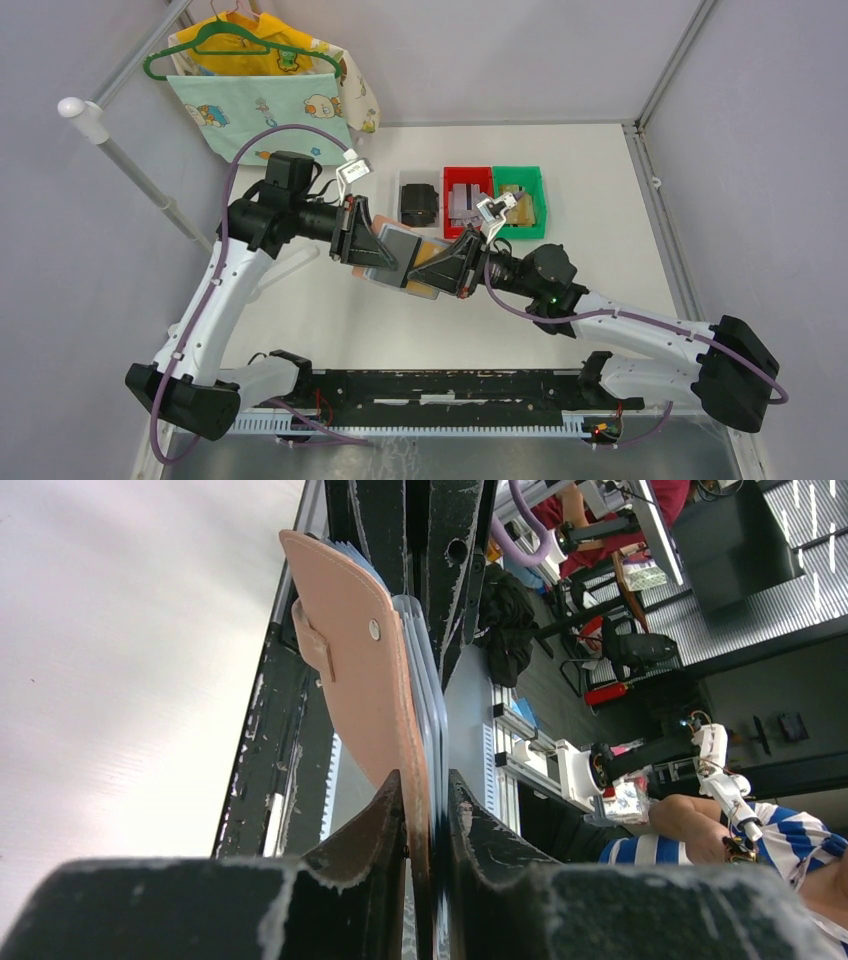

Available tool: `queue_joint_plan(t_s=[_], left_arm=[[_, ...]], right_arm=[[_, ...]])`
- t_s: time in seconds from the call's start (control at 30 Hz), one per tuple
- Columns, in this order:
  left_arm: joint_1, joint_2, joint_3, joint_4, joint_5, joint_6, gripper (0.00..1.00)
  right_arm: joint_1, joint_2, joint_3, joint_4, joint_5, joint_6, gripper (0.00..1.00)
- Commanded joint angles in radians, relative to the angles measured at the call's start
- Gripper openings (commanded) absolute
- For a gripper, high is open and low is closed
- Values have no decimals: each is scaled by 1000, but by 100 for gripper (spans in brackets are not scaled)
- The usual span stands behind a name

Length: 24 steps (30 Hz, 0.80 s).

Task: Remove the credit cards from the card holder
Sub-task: Remove the credit card from the card holder.

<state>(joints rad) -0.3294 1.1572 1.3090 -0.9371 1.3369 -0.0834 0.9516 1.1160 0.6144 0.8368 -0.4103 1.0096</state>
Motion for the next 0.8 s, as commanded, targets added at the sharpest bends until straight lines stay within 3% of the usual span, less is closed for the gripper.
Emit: queue_joint_plan(t_s=[0.0, 0.1, 0.17, 0.3, 0.47, 0.77], left_arm=[[-6, -35, 30, -17, 63, 34, 20], [-5, -37, 28, -17, 59, 34, 7], [-5, -40, 23, -17, 54, 36, 6], [-4, -39, 26, -17, 55, 37, 7], [-5, -39, 31, -17, 56, 36, 10], [25, -14, 71, -20, 129, 23, 25]], right_arm=[[-6, 4, 55, 17, 61, -19, 19], [-6, 8, 48, 22, 70, -11, 39], [-7, 14, 55, 32, 75, -4, 40], [-5, 33, 89, -3, 76, -16, 30], [-6, 30, 65, 31, 79, -5, 0], [-2, -21, -85, 229, 145, 23, 0]])
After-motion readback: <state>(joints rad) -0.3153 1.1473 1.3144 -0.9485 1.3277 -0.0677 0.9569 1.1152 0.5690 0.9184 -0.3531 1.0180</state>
